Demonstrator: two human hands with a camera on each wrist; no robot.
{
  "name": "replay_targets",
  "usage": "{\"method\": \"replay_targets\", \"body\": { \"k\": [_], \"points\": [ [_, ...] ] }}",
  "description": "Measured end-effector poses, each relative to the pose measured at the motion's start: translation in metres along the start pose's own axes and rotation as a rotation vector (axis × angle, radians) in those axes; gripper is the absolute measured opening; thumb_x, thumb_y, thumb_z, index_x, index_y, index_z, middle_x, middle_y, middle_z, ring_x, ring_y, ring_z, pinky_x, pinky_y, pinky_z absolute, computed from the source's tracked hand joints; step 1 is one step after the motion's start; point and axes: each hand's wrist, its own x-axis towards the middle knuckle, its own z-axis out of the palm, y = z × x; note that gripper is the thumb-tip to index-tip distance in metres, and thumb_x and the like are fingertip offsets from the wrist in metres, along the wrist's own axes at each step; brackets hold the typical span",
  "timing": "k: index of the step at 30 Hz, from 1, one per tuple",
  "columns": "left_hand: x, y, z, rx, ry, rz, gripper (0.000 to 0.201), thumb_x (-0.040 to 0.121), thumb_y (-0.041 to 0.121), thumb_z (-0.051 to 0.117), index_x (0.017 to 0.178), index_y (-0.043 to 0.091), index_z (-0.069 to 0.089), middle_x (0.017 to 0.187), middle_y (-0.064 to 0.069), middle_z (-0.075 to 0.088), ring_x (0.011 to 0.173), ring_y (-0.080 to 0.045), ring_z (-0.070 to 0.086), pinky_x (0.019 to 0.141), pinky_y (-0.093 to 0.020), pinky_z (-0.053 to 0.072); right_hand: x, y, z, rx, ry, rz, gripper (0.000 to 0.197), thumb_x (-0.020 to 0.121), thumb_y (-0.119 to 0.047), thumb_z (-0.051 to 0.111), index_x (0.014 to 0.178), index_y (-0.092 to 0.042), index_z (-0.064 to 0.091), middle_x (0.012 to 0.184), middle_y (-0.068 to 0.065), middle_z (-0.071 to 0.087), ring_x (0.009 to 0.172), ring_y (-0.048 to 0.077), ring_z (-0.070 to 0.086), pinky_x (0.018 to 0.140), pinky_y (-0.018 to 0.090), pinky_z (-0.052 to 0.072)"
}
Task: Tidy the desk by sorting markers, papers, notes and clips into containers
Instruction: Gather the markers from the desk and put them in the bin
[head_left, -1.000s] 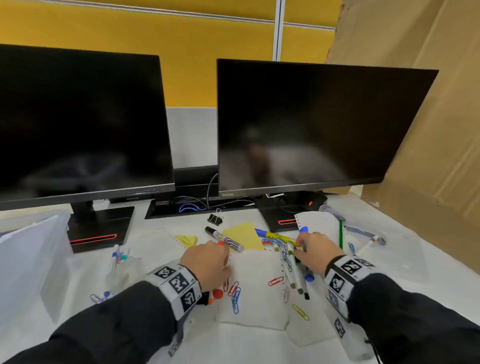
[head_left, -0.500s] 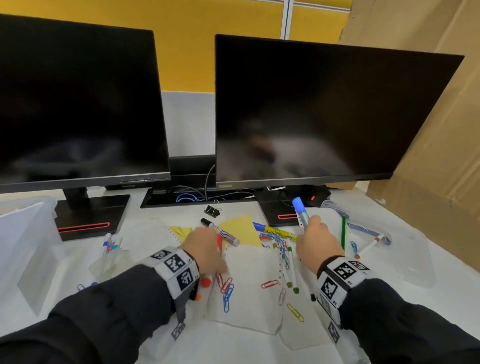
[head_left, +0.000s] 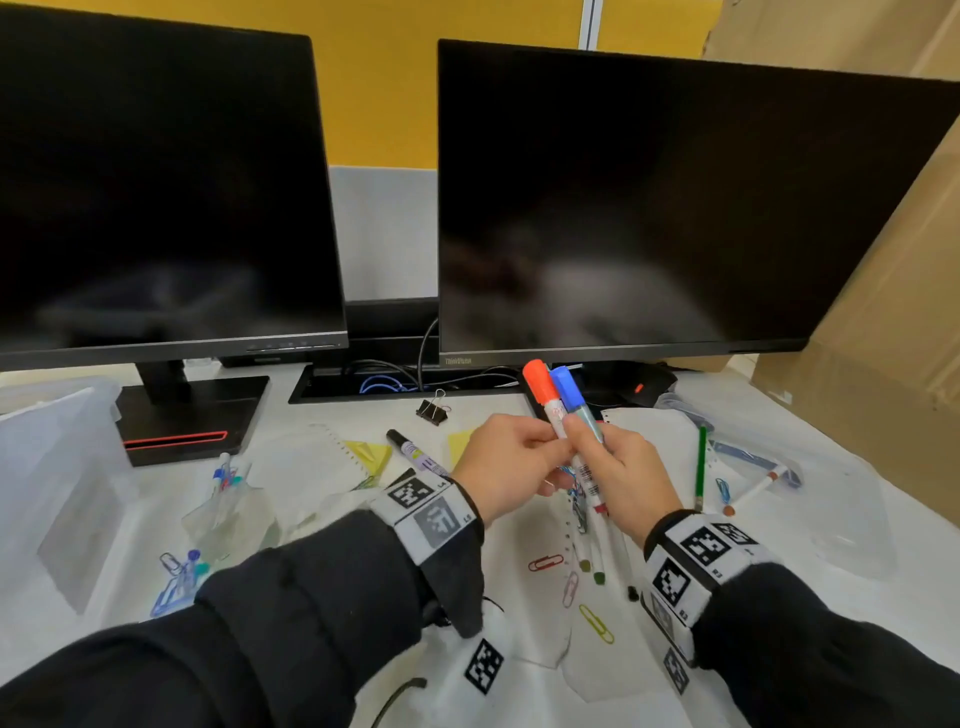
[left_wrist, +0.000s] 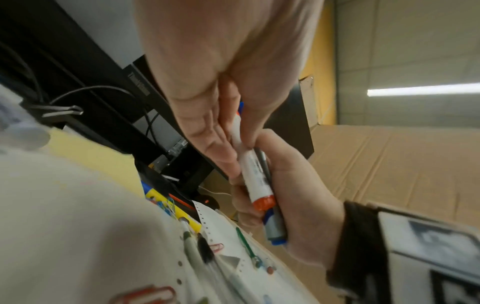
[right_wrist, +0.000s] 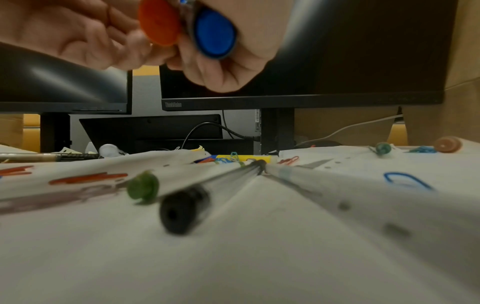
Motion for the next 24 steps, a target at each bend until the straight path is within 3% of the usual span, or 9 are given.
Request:
{"method": "replay_targets", "body": {
  "k": [2, 5, 7, 10, 12, 14, 17, 20, 24],
  "points": [
    [0.003, -0.003, -0.006, 0.153, 0.012, 0.034, 0.021, 0.089, 0.009, 0.053, 0.1, 0.01, 0.07, 0.079, -0.006, 0.068, 0.07, -0.013, 0.066, 0.061, -0.016, 0.05, 0.0, -0.001, 0.002, 0.01, -0.025, 0.015, 0.03, 0.088, -0.027, 0.058, 0.064, -0.01, 0.055, 0.054, -0.002, 0.044, 0.05, 0.012, 0.04, 0.052, 0.024, 0.034],
    [0.01, -0.01, -0.022, 0.597, 0.092, 0.048, 0.028, 0.087, 0.01, 0.049, 0.105, 0.019, 0.069, 0.101, -0.008, 0.068, 0.089, -0.02, 0.062, 0.075, -0.024, 0.047, 0.003, 0.0, 0.003, -0.152, -0.019, 0.014, 0.025, 0.078, -0.019, 0.064, 0.063, -0.013, 0.045, 0.055, -0.003, 0.038, 0.051, 0.013, 0.036, 0.05, 0.026, 0.03],
    [0.013, -0.018, -0.039, 0.888, 0.107, -0.054, 0.03, 0.087, 0.018, 0.05, 0.115, 0.019, 0.061, 0.117, -0.006, 0.061, 0.105, -0.022, 0.058, 0.086, -0.03, 0.047, 0.007, 0.003, 0.002, -0.304, 0.013, -0.006, 0.021, 0.08, -0.019, 0.061, 0.071, -0.013, 0.044, 0.065, 0.0, 0.04, 0.058, 0.016, 0.039, 0.054, 0.027, 0.031],
    [0.016, -0.037, -0.061, 1.16, -0.046, -0.267, 0.036, 0.092, 0.029, 0.045, 0.122, 0.012, 0.055, 0.126, -0.01, 0.054, 0.113, -0.025, 0.054, 0.091, -0.031, 0.045, 0.014, 0.008, 0.0, -0.461, 0.055, 0.041, 0.01, 0.084, -0.015, 0.055, 0.089, -0.012, 0.048, 0.087, 0.007, 0.045, 0.072, 0.023, 0.046, 0.064, 0.029, 0.036],
    [0.016, -0.048, -0.065, 1.221, -0.132, -0.332, 0.037, 0.094, 0.028, 0.039, 0.121, 0.008, 0.056, 0.126, -0.011, 0.057, 0.113, -0.026, 0.055, 0.092, -0.031, 0.044, 0.018, 0.011, 0.0, -0.529, 0.041, 0.139, 0.023, 0.085, -0.013, 0.054, 0.107, -0.01, 0.05, 0.099, 0.012, 0.051, 0.085, 0.029, 0.053, 0.071, 0.033, 0.041],
    [0.016, -0.054, -0.064, 1.208, -0.119, -0.356, 0.035, 0.094, 0.025, 0.04, 0.118, 0.006, 0.058, 0.122, -0.012, 0.06, 0.11, -0.026, 0.057, 0.091, -0.03, 0.046, 0.02, 0.014, 0.0, -0.574, -0.009, 0.21, 0.031, 0.086, -0.014, 0.055, 0.116, -0.009, 0.05, 0.106, 0.014, 0.057, 0.096, 0.031, 0.057, 0.078, 0.034, 0.045],
    [0.016, -0.053, -0.065, 1.153, -0.051, -0.365, 0.027, 0.09, 0.016, 0.045, 0.11, 0.006, 0.06, 0.112, -0.011, 0.064, 0.104, -0.027, 0.061, 0.088, -0.031, 0.051, 0.021, 0.016, 0.0, -0.606, -0.099, 0.241, 0.028, 0.088, -0.016, 0.052, 0.115, -0.011, 0.054, 0.106, 0.012, 0.062, 0.093, 0.028, 0.058, 0.073, 0.03, 0.043],
    [0.014, -0.051, -0.065, 1.153, -0.013, -0.34, 0.025, 0.087, 0.011, 0.046, 0.109, 0.009, 0.059, 0.112, -0.01, 0.063, 0.105, -0.027, 0.059, 0.09, -0.034, 0.051, 0.023, 0.018, 0.001, -0.644, -0.178, 0.252, 0.026, 0.089, -0.017, 0.05, 0.115, -0.013, 0.055, 0.106, 0.01, 0.063, 0.087, 0.024, 0.056, 0.075, 0.029, 0.044],
    [0.007, -0.048, -0.069, 1.188, 0.04, -0.33, 0.026, 0.09, 0.009, 0.042, 0.115, 0.006, 0.049, 0.116, -0.015, 0.058, 0.109, -0.03, 0.055, 0.086, -0.033, 0.047, 0.024, 0.022, 0.001, -0.644, -0.224, 0.283, 0.031, 0.089, -0.016, 0.05, 0.12, -0.015, 0.054, 0.11, 0.009, 0.063, 0.094, 0.024, 0.059, 0.079, 0.03, 0.046]
  ]
}}
